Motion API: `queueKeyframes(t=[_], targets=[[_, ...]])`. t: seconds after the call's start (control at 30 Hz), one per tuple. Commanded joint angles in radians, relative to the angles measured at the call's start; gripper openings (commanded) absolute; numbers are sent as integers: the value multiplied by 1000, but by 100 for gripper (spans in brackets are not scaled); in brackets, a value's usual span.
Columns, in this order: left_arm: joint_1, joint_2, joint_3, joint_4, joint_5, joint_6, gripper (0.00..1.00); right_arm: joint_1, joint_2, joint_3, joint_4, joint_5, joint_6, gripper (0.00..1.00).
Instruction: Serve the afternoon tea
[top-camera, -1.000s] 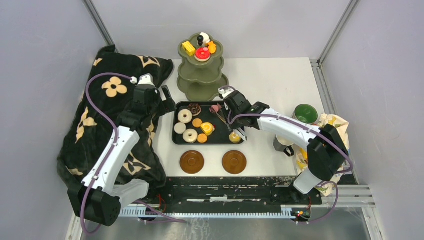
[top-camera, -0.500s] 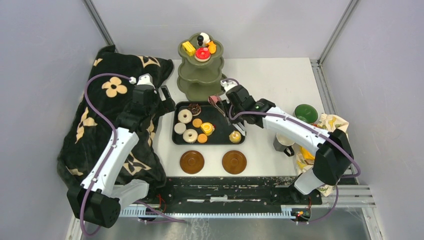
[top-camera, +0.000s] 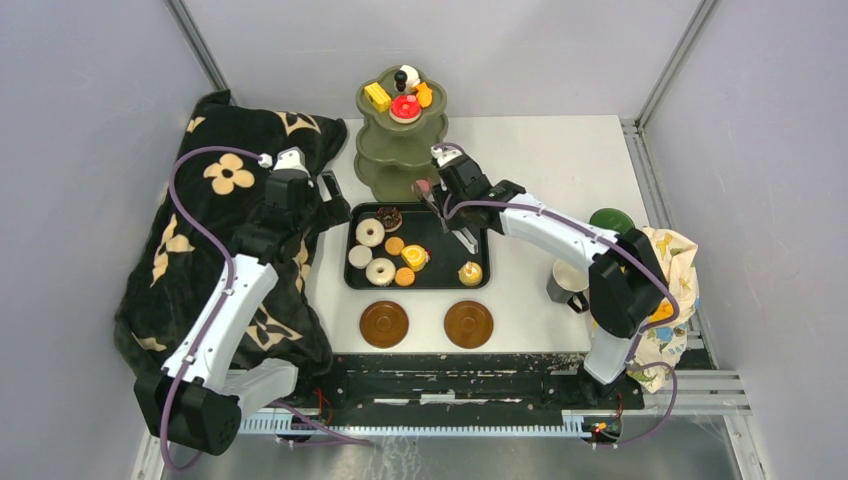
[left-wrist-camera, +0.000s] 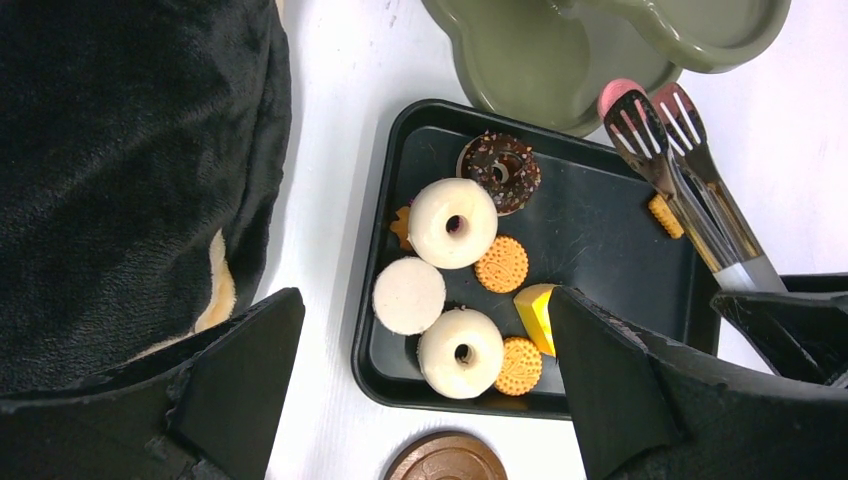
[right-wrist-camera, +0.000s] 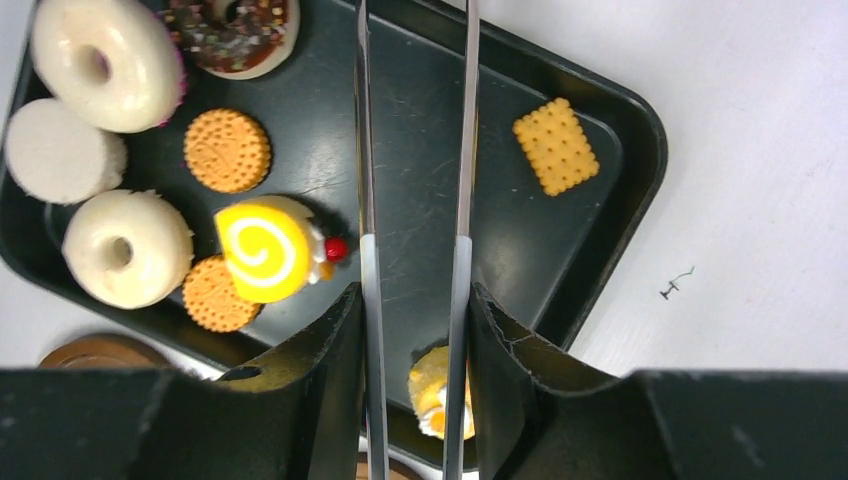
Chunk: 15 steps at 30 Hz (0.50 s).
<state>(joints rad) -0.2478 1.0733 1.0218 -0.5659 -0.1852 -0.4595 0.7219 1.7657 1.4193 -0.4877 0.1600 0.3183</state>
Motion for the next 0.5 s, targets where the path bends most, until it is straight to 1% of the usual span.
queueKeyframes(t=[0.0,0.13,0.27,0.47], targets=[[8,16,16,53,-26,25,99,-39,24,67,71,3,9,25],[10,37,26,59,-39,30,99,-77,70,90,96,5,-8,25],[13,52,33,68,-57,45,99,-111,142,163,83,1,-18,24],[32,82,47,76,-65,50,99,-139,237,251,123,-28,-30,25]])
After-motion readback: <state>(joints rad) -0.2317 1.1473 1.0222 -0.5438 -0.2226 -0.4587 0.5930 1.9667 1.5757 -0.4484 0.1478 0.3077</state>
